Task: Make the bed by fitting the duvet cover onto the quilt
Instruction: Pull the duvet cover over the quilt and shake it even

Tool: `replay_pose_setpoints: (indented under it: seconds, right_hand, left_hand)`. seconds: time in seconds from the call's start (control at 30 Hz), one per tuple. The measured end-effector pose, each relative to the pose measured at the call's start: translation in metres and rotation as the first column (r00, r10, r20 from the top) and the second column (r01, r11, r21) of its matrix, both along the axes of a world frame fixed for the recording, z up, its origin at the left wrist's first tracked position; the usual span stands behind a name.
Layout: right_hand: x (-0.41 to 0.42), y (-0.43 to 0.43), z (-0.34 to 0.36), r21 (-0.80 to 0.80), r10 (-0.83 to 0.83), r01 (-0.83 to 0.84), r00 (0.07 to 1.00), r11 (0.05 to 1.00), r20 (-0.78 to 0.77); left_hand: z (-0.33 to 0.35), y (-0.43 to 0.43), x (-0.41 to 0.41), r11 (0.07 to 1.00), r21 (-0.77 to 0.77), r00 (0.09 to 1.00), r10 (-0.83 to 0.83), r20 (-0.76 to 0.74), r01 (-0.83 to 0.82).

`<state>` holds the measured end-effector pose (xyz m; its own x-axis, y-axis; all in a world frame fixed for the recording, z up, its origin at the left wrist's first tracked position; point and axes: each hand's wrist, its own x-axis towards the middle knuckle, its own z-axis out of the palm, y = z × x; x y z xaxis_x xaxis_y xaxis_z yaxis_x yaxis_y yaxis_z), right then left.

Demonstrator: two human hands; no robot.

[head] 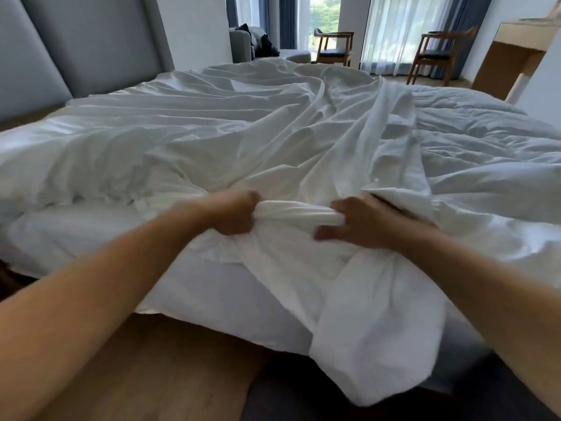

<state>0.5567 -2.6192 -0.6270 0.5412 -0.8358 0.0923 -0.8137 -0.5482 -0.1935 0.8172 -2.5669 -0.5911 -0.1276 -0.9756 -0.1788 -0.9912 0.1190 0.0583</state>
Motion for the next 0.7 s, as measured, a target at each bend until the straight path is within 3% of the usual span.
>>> replay_pose_setpoints:
  seconds: [0.07, 0.13, 0.2, 0.33, 0.4, 0.47, 0.53, 0.63, 0.7]
  right_hand:
    - [0.005, 0.009, -0.005, 0.018, 0.032, -0.030, 0.994, 0.999, -0.101]
    - [0.010, 0.016, -0.013, -0.003, 0.026, -0.027, 0.985, 1.000, -0.171]
    - [0.010, 0.021, -0.016, -0.076, -0.001, -0.012, 0.986, 0.997, -0.164]
    - [0.002, 0.032, -0.015, -0.316, -0.031, -0.021, 0.987, 0.949, -0.158]
    - [-0.007, 0.042, -0.020, -0.523, -0.056, -0.027, 0.988, 0.852, -0.141]
    - [-0.031, 0.048, -0.024, -0.699, -0.080, -0.009, 0.992, 0.715, -0.094]
    - [-0.069, 0.048, -0.028, -0.652, -0.276, 0.171, 0.959, 0.739, -0.062]
    - [-0.108, 0.048, -0.029, -0.272, -0.613, 0.573, 0.785, 0.774, -0.091]
    - [-0.109, 0.044, -0.034, -0.250, -0.605, 0.566, 0.786, 0.786, -0.124]
  left_hand:
    - [0.014, -0.004, 0.005, 0.986, 0.160, 0.997, 0.028, 0.066, -0.038]
    - [0.020, -0.006, -0.010, 0.976, 0.218, 0.977, -0.038, 0.209, -0.009]
    - [0.014, -0.008, -0.032, 0.982, 0.156, 0.939, -0.152, 0.309, 0.108]
    - [-0.023, 0.005, -0.075, 0.951, -0.157, 0.933, -0.216, 0.287, 0.268]
    - [-0.033, 0.007, -0.073, 0.927, -0.270, 0.947, -0.189, 0.258, 0.259]
    - [-0.023, 0.007, -0.048, 0.964, -0.177, 0.974, -0.174, 0.144, 0.199]
    - [-0.004, 0.012, -0.019, 0.979, -0.040, 0.974, -0.192, 0.118, 0.198]
    - [0.004, 0.025, -0.009, 0.987, 0.095, 0.975, -0.147, 0.168, 0.133]
    - [0.002, 0.029, -0.033, 0.992, 0.063, 0.948, -0.120, 0.293, 0.106]
